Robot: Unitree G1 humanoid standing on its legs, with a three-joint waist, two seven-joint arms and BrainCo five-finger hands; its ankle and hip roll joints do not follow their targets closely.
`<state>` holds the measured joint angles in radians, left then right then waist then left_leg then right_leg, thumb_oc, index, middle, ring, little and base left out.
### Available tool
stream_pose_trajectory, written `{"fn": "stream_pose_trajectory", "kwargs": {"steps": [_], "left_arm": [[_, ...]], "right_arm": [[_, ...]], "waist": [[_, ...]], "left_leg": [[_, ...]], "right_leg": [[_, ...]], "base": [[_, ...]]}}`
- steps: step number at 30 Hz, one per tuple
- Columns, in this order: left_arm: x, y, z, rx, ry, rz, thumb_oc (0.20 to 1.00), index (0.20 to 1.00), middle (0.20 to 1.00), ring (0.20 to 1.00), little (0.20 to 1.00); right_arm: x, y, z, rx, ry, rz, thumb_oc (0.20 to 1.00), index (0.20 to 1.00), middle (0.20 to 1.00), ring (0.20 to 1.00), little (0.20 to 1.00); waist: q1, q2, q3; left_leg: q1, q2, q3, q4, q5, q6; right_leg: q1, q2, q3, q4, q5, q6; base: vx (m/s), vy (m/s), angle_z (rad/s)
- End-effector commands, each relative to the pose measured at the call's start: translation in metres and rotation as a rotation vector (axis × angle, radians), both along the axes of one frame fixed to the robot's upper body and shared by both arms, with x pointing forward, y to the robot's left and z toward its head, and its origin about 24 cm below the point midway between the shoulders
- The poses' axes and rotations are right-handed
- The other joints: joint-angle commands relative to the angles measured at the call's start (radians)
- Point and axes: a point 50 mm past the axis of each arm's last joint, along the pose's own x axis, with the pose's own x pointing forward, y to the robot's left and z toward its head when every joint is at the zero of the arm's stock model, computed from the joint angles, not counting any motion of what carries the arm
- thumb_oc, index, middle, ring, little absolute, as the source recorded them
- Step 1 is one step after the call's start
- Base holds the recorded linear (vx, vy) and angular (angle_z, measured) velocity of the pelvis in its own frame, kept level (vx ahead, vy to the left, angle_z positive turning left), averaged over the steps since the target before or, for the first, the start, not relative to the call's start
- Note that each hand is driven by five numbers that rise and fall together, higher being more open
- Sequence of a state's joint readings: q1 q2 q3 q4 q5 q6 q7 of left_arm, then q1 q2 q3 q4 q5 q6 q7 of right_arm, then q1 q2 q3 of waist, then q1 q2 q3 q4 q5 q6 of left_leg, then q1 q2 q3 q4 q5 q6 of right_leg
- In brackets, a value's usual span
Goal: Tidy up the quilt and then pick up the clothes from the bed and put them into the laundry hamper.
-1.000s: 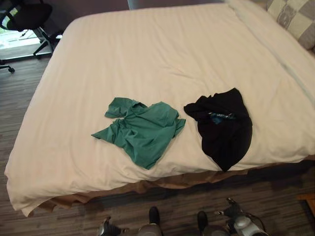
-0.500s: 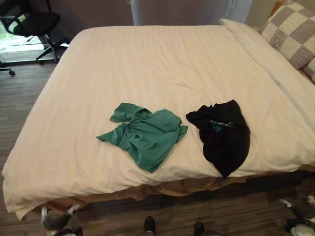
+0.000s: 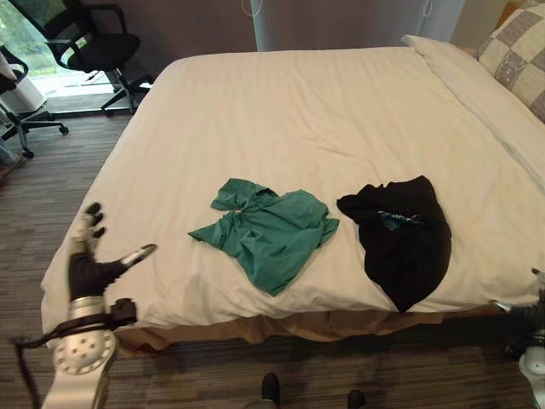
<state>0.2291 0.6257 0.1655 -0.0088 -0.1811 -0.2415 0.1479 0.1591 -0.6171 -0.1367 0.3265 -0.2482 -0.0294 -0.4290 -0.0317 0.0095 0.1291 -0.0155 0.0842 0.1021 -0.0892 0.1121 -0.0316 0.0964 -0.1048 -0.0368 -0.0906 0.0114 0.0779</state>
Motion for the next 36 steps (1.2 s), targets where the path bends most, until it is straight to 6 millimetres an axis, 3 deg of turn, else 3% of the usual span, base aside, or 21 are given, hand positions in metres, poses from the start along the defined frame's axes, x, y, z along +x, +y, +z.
{"fn": "stream_pose_trajectory", "kwargs": {"steps": [1,3,6,7,10,12,15,17,20,21,22,26,27,28,29,32,33,35,36], "left_arm": [[0.036,-0.004,0.004,0.18,0.047,-0.033,1.0,1.0,1.0,1.0,1.0],[0.043,-0.008,0.001,0.208,0.064,-0.039,1.0,1.0,1.0,1.0,1.0],[0.068,-0.023,-0.006,0.328,0.114,-0.064,1.0,1.0,1.0,1.0,1.0],[0.082,-0.031,-0.002,0.384,0.099,-0.073,1.0,1.0,1.0,1.0,1.0],[0.104,-0.05,0.013,0.454,0.038,-0.105,1.0,1.0,1.0,1.0,1.0],[0.109,-0.055,0.016,0.459,0.022,-0.114,1.0,1.0,1.0,1.0,1.0],[0.125,-0.078,0.023,0.493,-0.013,-0.158,1.0,1.0,1.0,1.0,1.0],[0.129,-0.081,0.02,0.515,0.002,-0.158,1.0,1.0,1.0,1.0,1.0],[0.137,-0.081,-0.009,0.618,0.163,-0.14,1.0,1.0,1.0,1.0,1.0],[0.138,-0.082,-0.009,0.618,0.161,-0.14,0.699,0.699,0.699,0.699,0.699],[0.137,-0.078,-0.03,0.63,0.276,-0.13,0.2,0.2,0.2,0.2,0.2],[0.125,-0.071,-0.062,0.62,0.42,-0.114,0.2,0.2,0.2,0.2,0.2],[0.107,-0.066,-0.083,0.63,0.497,-0.129,0.2,0.2,0.2,0.2,0.2],[0.107,-0.065,-0.083,0.629,0.498,-0.129,0.2,0.2,0.2,0.2,0.2],[0.084,-0.057,-0.106,0.602,0.582,-0.136,0.2,0.2,0.2,0.2,0.2],[0.07,-0.052,-0.114,0.552,0.601,-0.127,0.2,0.2,0.2,0.2,0.2],[0.054,-0.048,-0.122,0.428,0.598,-0.105,0.2,0.2,0.2,0.2,0.2],[0.048,-0.045,-0.123,0.372,0.592,-0.097,0.2,0.2,0.2,0.2,0.2],[0.039,-0.036,-0.122,0.327,0.582,-0.077,0.2,0.2,0.2,0.2,0.2]], "right_arm": [[0.048,0.013,0.056,-0.116,-0.183,0.148,1.0,1.0,1.0,1.0,1.0],[0.052,0.019,0.059,-0.119,-0.198,0.17,1.0,1.0,1.0,1.0,1.0],[0.068,0.041,0.072,-0.13,-0.263,0.26,1.0,1.0,1.0,1.0,1.0],[0.075,0.055,0.079,-0.123,-0.311,0.308,1.0,1.0,1.0,1.0,1.0],[0.082,0.069,0.087,-0.111,-0.375,0.347,1.0,1.0,1.0,1.0,1.0],[0.083,0.073,0.088,-0.104,-0.388,0.356,1.0,1.0,1.0,1.0,1.0],[0.089,0.09,0.087,-0.081,-0.411,0.408,1.0,1.0,1.0,1.0,1.0],[0.091,0.093,0.087,-0.075,-0.413,0.419,1.0,1.0,1.0,1.0,1.0],[0.099,0.106,0.092,-0.088,-0.428,0.466,1.0,1.0,1.0,1.0,1.0],[0.099,0.106,0.092,-0.089,-0.429,0.466,1.0,1.0,1.0,1.0,1.0],[0.105,0.109,0.101,-0.12,-0.45,0.481,1.0,1.0,1.0,1.0,1.0],[0.115,0.11,0.123,-0.209,-0.485,0.502,1.0,1.0,1.0,1.0,1.0],[0.118,0.108,0.139,-0.284,-0.496,0.519,1.0,1.0,1.0,1.0,1.0],[0.118,0.108,0.139,-0.284,-0.495,0.521,1.0,1.0,1.0,1.0,1.0],[0.122,0.105,0.148,-0.338,-0.491,0.529,1.0,1.0,1.0,1.0,1.0],[0.126,0.101,0.153,-0.37,-0.467,0.528,1.0,1.0,1.0,1.0,1.0],[0.132,0.094,0.164,-0.405,-0.455,0.512,1.0,1.0,1.0,1.0,1.0],[0.135,0.089,0.168,-0.424,-0.439,0.502,1.0,1.0,1.0,1.0,1.0],[0.141,0.076,0.183,-0.501,-0.393,0.479,1.0,1.0,1.0,1.0,1.0]], "waist": [[-0.033,-0.027,0.071],[-0.038,-0.026,0.079],[-0.062,-0.029,0.107],[-0.08,-0.031,0.128],[-0.098,-0.028,0.153],[-0.1,-0.026,0.157],[-0.125,-0.012,0.189],[-0.129,-0.009,0.195],[-0.141,-0.008,0.224],[-0.141,-0.007,0.225],[-0.141,-0.01,0.239],[-0.126,-0.012,0.255],[-0.109,-0.017,0.257],[-0.111,-0.016,0.255],[-0.09,-0.023,0.255],[-0.07,-0.026,0.25],[-0.043,-0.029,0.258],[-0.034,-0.03,0.258],[-0.009,-0.03,0.265]], "left_leg": [[0.091,0.026,0.022,0.002,-0.157,-0.053],[0.088,0.027,0.028,0.002,-0.155,-0.053],[0.064,0.034,0.051,0.002,-0.148,-0.056],[0.042,0.037,0.06,0.002,-0.142,-0.058],[0.002,0.038,0.074,0.002,-0.128,-0.061],[-0.011,0.038,0.079,0.002,-0.124,-0.061],[-0.049,0.034,0.109,0.002,-0.112,-0.059],[-0.056,0.033,0.117,0.002,-0.109,-0.058],[-0.072,0.032,0.139,0.002,-0.101,-0.057],[-0.073,0.032,0.139,0.002,-0.101,-0.057],[-0.078,0.032,0.142,0.002,-0.097,-0.057],[-0.087,0.031,0.134,0.002,-0.089,-0.06],[-0.091,0.032,0.126,0.002,-0.087,-0.062],[-0.091,0.032,0.125,0.002,-0.087,-0.062],[-0.093,0.032,0.115,0.002,-0.088,-0.063],[-0.108,0.032,0.102,0.002,-0.079,-0.065],[-0.115,0.03,0.082,0.002,-0.078,-0.066],[-0.127,0.029,0.075,0.002,-0.07,-0.067],[-0.141,0.029,0.064,0.002,-0.061,-0.071]], "right_leg": [[-0.011,-0.03,0.022,0.003,-0.079,0.053],[-0.017,-0.029,0.027,0.003,-0.077,0.052],[-0.057,-0.022,0.046,0.003,-0.065,0.052],[-0.086,-0.019,0.058,0.005,-0.055,0.053],[-0.138,-0.013,0.074,0.009,-0.039,0.056],[-0.158,-0.011,0.079,0.011,-0.034,0.057],[-0.226,-0.008,0.107,0.024,-0.016,0.064],[-0.242,-0.007,0.114,0.029,-0.012,0.065],[-0.277,-0.009,0.124,0.042,-0.004,0.069],[-0.278,-0.009,0.125,0.043,-0.004,0.069],[-0.29,-0.009,0.126,0.05,-0.002,0.069],[-0.296,-0.012,0.115,0.057,-0.003,0.067],[-0.296,-0.012,0.109,0.058,-0.005,0.065],[-0.296,-0.012,0.108,0.058,-0.005,0.065],[-0.292,-0.013,0.099,0.061,-0.013,0.065],[-0.299,-0.014,0.09,0.067,-0.012,0.063],[-0.302,-0.015,0.075,0.083,-0.021,0.062],[-0.312,-0.014,0.071,0.089,-0.019,0.06],[-0.322,-0.012,0.057,0.1,-0.022,0.06]], "base": [[-0.01,-0.008,-0.16],[-0.03,-0.017,-0.2],[-0.1,-0.027,-0.22],[-0.13,-0.027,-0.27],[-0.13,-0.034,-0.26],[-0.09,-0.014,-0.25],[-0.09,0.005,-0.2],[-0.06,0.026,-0.31],[-0.04,0.02,-0.28],[-0.02,0.0,-0.07],[-0.02,-0.01,-0.04],[0.0,-0.014,0.0],[0.01,-0.037,0.02],[0.03,-0.054,0.08],[0.01,-0.035,0.11],[0.0,-0.071,0.17],[-0.01,-0.06,0.2],[-0.02,-0.071,0.23],[-0.02,-0.062,0.26]]}}
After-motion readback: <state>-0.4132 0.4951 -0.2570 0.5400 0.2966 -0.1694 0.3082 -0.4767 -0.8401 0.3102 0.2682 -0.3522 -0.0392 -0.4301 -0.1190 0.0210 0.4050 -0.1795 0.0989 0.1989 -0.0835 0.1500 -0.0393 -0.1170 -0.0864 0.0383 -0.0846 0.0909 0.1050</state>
